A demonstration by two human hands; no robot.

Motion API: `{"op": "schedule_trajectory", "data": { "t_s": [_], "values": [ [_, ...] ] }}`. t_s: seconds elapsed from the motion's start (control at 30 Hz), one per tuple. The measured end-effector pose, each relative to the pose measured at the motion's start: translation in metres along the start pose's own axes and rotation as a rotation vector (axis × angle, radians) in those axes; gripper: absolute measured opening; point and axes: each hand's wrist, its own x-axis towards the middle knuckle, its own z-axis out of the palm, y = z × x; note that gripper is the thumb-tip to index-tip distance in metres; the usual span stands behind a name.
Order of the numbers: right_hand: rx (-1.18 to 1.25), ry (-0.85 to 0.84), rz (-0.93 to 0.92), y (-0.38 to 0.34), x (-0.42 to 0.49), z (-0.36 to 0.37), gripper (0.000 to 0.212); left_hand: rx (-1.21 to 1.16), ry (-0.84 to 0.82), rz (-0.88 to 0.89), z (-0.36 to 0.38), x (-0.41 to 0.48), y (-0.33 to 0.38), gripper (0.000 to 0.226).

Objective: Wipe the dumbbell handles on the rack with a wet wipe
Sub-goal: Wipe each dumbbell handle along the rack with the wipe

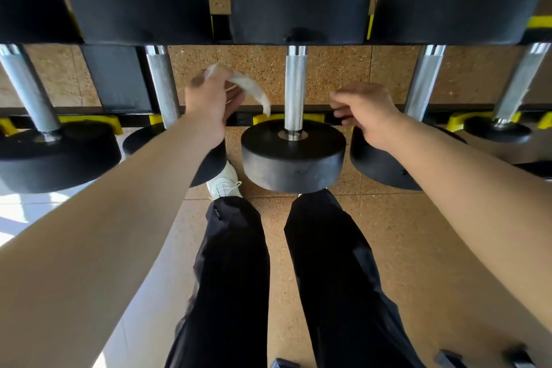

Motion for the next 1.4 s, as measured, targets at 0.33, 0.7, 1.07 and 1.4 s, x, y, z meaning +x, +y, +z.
{"op": "schedule_trajectory", "data": {
  "t_s": [0.33,0.7,1.07,1.4],
  "values": [
    [0.592,-0.215,0.230,-0.035,0.016,0.038,0.042,-0.211,-0.252,-0.138,0.075,-0.006,-0.005,0.018],
    [1.058,-0.079,0.248,-0.047,0.002,0.036,0.014,-0.123,-0.149,-0.104,0.070,-0.007,-0.003,0.019],
    [0.756,-0.143,0.090,-0.048,-0.002,0.053,0.028,-0.289,-0.004,-0.076,0.052,-0.010,-0.002,0.018],
    [0.902,-0.135,0.157,-0.028,-0.008,0.023,0.035,-0.191,0.008,-0.176,0.067,-0.020,-0.009,0.021]
  ]
}}
